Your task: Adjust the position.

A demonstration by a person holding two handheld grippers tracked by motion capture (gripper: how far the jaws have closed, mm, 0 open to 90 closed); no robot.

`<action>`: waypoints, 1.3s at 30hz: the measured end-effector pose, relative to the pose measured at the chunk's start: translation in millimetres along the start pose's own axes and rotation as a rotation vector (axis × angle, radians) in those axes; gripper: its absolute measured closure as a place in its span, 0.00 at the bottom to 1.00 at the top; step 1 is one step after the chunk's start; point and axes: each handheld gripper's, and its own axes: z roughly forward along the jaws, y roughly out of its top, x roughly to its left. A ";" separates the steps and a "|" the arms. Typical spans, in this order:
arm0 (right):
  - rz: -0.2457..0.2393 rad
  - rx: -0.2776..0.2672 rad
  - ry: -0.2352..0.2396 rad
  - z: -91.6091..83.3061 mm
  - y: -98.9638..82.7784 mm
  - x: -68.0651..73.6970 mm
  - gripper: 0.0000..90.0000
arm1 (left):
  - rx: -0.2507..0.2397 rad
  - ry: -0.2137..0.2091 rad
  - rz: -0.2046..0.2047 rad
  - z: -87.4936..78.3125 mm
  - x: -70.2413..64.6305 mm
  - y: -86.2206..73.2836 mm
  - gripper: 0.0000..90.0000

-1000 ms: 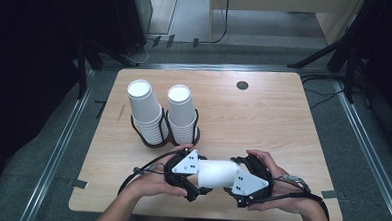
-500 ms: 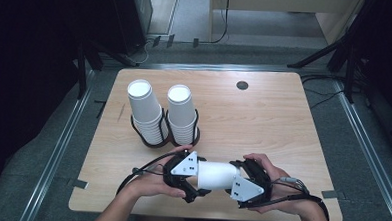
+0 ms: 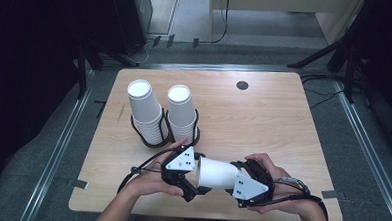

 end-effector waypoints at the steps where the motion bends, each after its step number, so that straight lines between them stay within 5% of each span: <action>1: 0.013 -0.002 0.000 -0.4 -0.6 -0.6 0.29 | -0.006 0.006 -0.005 -1.5 0.8 0.5 0.02; 14: 0.164 -0.102 -0.065 -10.9 -13.7 -18.6 0.29 | -0.165 0.080 -0.121 -20.8 11.9 -3.9 0.00; 19: 0.252 -0.173 -0.104 -14.2 -16.1 -24.9 0.29 | -0.271 0.131 -0.187 -29.2 15.6 -8.1 0.00; 26: 0.411 -0.306 -0.166 -15.2 -18.8 -32.0 0.29 | -0.340 0.127 -0.212 -30.8 12.9 -4.8 0.00; 31: 0.491 -0.403 -0.153 -13.2 -17.5 -31.3 0.29 | -0.392 0.097 -0.236 -28.5 10.4 2.2 0.00; 39: 0.526 -0.471 -0.103 -6.3 -12.8 -25.6 0.29 | -0.462 0.061 -0.287 -26.1 12.4 9.5 0.00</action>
